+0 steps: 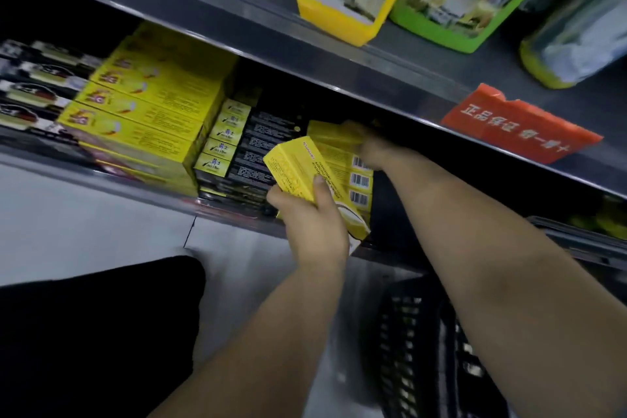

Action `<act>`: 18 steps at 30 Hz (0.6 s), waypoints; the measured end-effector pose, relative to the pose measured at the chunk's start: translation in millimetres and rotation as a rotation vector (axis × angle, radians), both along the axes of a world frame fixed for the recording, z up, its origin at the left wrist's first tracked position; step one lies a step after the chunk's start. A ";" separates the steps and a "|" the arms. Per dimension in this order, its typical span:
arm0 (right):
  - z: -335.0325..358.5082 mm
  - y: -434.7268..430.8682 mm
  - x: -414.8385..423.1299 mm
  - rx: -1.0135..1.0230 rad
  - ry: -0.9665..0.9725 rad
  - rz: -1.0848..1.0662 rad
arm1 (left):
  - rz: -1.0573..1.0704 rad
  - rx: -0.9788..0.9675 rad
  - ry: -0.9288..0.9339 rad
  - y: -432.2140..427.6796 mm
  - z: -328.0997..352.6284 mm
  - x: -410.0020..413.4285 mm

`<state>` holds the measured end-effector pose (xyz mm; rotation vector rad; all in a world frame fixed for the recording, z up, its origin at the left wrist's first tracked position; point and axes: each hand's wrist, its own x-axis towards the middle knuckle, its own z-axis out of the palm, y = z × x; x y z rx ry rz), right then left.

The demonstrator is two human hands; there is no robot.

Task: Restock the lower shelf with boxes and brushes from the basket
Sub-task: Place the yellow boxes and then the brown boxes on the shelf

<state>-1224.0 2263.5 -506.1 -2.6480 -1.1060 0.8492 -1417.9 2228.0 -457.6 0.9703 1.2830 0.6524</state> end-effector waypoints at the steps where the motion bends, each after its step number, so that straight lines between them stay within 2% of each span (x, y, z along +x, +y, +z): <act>1: -6.7 2.8 -0.4 -0.040 -0.007 0.021 | 0.015 -0.016 -0.008 -1.1 -0.8 1.2; 7: -12.9 9.4 -5.0 -0.204 -0.061 0.126 | 0.066 -0.101 -0.028 -3.0 -8.4 4.9; 11: 17.7 6.9 -17.0 -0.292 -0.094 0.165 | 0.094 -0.166 -0.063 -0.5 -7.8 2.3; 13: 41.9 -0.3 -29.1 -0.194 0.017 0.130 | 0.092 -0.206 -0.108 -1.0 -7.3 1.0; 15: 66.4 -16.7 -43.7 -0.122 0.275 0.024 | 0.079 -0.230 -0.171 -2.2 -5.3 0.3; 18: 91.7 -48.7 -62.7 -0.147 0.655 -0.087 | 0.079 -0.274 -0.285 -5.5 -1.7 0.9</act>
